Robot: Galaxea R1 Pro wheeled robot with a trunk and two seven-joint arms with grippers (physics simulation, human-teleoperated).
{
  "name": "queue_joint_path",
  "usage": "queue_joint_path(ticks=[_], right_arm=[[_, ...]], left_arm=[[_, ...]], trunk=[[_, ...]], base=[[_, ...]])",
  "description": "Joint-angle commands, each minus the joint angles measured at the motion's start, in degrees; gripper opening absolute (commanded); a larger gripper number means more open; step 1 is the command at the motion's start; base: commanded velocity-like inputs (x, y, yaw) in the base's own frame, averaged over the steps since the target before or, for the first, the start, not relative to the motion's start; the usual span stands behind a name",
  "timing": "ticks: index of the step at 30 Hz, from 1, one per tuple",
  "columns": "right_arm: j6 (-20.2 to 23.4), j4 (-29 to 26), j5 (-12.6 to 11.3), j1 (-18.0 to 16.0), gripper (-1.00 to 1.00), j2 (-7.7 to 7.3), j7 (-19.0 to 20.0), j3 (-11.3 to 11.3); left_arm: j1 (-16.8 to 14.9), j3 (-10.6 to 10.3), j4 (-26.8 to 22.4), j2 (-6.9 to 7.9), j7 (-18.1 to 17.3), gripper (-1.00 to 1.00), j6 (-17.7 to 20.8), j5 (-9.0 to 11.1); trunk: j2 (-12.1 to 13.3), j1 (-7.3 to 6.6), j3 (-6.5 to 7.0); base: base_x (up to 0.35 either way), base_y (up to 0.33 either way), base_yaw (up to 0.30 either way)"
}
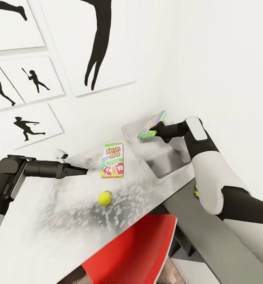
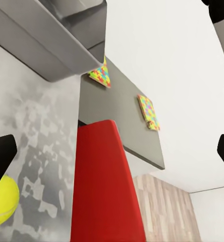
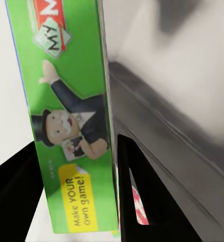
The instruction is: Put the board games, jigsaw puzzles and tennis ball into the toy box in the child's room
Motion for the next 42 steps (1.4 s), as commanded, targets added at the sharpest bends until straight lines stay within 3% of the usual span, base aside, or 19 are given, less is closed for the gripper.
queue_joint_path(ticks=[1,42], right_arm=[[0.2,0.0,-0.4,-0.2,-1.0,0.05,-0.6,-0.3],[0.5,-0.2,-0.4,-2.2,-1.0,0.06,-0.6,-0.2]], left_arm=[[-0.1,-0.1,0.0,0.08,-0.2,1.0,0.6,0.1],[-0.1,-0.1,0.0,0.19,-0.2,1.0,0.6,0.1]], trunk=[[-0.1,0.03,-0.2],[-0.1,0.03,-4.07]], base=[[0.0,0.0,0.0],[0.0,0.0,0.0]])
